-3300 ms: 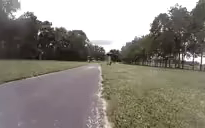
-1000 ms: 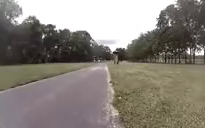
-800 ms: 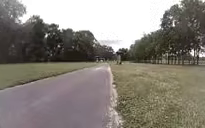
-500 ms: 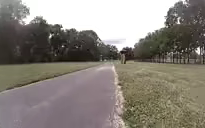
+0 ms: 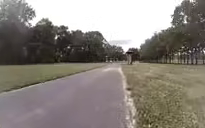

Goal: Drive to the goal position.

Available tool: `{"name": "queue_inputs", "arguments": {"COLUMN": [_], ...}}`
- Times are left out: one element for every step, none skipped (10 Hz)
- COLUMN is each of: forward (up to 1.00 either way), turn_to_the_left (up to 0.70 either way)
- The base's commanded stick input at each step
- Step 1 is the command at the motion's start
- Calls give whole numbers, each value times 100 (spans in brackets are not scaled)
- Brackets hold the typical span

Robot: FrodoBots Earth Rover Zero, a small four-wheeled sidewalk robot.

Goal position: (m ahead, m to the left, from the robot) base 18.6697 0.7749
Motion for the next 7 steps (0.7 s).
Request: {"name": "queue_inputs", "arguments": {"forward": [70, 70, 70, 70, 70, 70, 70], "turn_to_the_left": [0, 0, 0, 0, 0, 0, 0]}}
